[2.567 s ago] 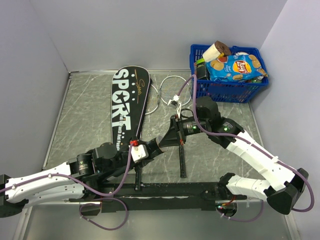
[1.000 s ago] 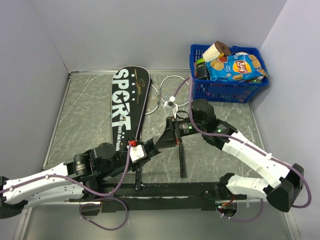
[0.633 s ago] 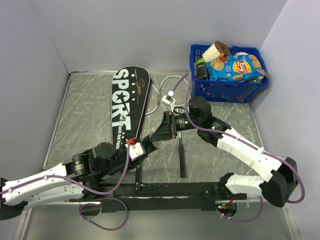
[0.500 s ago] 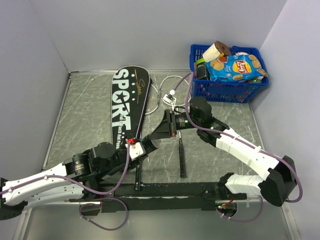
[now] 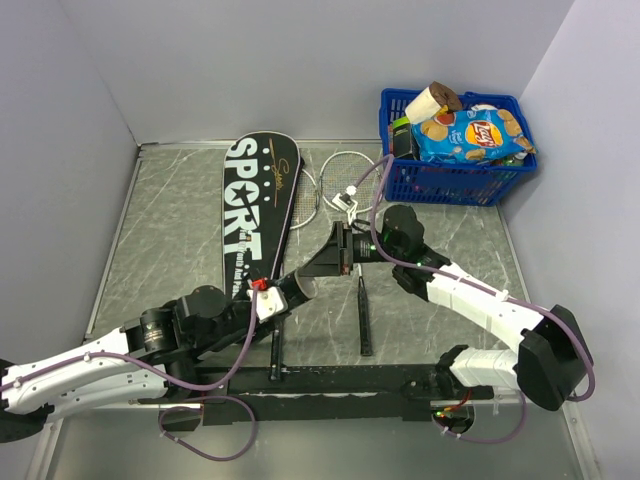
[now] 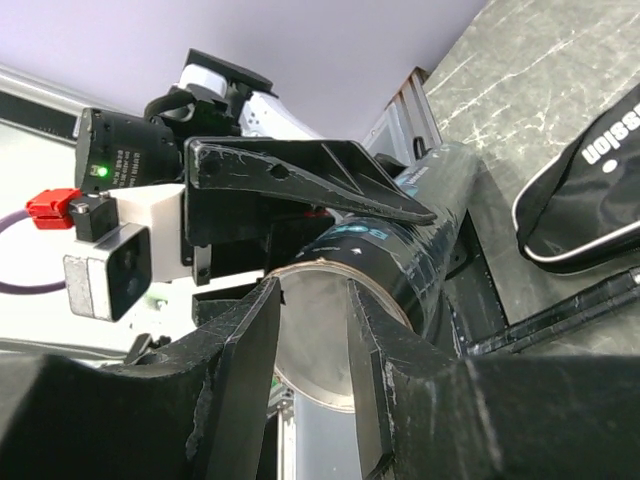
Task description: Pack up the badminton gear
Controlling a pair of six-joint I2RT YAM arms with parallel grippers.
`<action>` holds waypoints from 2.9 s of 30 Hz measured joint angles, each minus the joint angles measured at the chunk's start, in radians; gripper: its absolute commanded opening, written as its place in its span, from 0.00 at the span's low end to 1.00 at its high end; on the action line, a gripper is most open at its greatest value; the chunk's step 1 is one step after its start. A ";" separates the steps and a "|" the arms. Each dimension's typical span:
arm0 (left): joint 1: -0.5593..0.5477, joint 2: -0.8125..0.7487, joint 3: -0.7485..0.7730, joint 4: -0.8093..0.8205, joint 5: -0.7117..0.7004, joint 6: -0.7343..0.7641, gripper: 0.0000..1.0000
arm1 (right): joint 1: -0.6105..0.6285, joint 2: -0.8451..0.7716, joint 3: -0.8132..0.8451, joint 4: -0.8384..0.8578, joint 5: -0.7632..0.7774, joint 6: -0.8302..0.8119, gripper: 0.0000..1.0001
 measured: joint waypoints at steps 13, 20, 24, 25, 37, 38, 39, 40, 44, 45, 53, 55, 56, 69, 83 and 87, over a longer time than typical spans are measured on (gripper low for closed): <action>0.000 0.001 -0.006 0.000 0.011 0.002 0.01 | -0.008 -0.062 -0.148 0.152 0.059 0.056 0.42; -0.002 -0.002 -0.010 0.005 0.011 0.002 0.01 | -0.006 -0.080 -0.164 0.120 0.088 0.032 0.23; -0.005 -0.006 -0.011 0.004 0.014 0.003 0.01 | 0.004 -0.114 -0.164 0.035 0.127 -0.029 0.11; -0.005 -0.006 -0.011 0.004 0.016 0.003 0.01 | 0.007 -0.122 -0.164 0.014 0.138 -0.043 0.07; -0.009 -0.005 -0.011 0.003 0.008 0.003 0.01 | 0.087 -0.164 -0.128 -0.123 0.272 -0.172 0.00; -0.010 -0.005 -0.011 0.003 0.007 0.003 0.01 | 0.095 -0.167 -0.126 -0.130 0.282 -0.181 0.00; -0.011 -0.003 -0.011 0.003 0.005 0.003 0.01 | 0.103 -0.172 -0.122 -0.139 0.291 -0.189 0.00; -0.012 0.000 -0.011 0.003 0.004 0.003 0.01 | 0.113 -0.180 -0.117 -0.156 0.304 -0.200 0.00; -0.021 0.008 -0.011 0.005 0.003 0.004 0.01 | 0.143 -0.220 -0.112 -0.214 0.336 -0.232 0.00; -0.024 0.009 -0.011 0.005 0.003 0.005 0.01 | 0.149 -0.232 -0.112 -0.231 0.341 -0.238 0.00; -0.032 0.038 -0.010 0.009 0.026 0.008 0.01 | 0.172 -0.293 -0.123 -0.343 0.342 -0.288 0.00; -0.032 0.049 -0.008 0.005 0.027 0.010 0.01 | 0.172 -0.298 -0.123 -0.369 0.342 -0.302 0.00; -0.032 0.055 -0.008 -0.005 0.028 0.011 0.01 | 0.176 -0.297 -0.125 -0.383 0.342 -0.309 0.00; -0.035 0.093 -0.006 -0.086 0.054 0.012 0.01 | 0.205 -0.280 -0.149 -0.487 0.349 -0.343 0.00; -0.023 0.121 0.119 -0.002 -0.093 -0.033 0.01 | 0.138 -0.235 0.257 -0.831 0.609 -0.405 0.00; 0.032 0.207 0.233 0.015 -0.176 -0.034 0.01 | 0.028 -0.248 0.388 -0.920 0.700 -0.439 0.00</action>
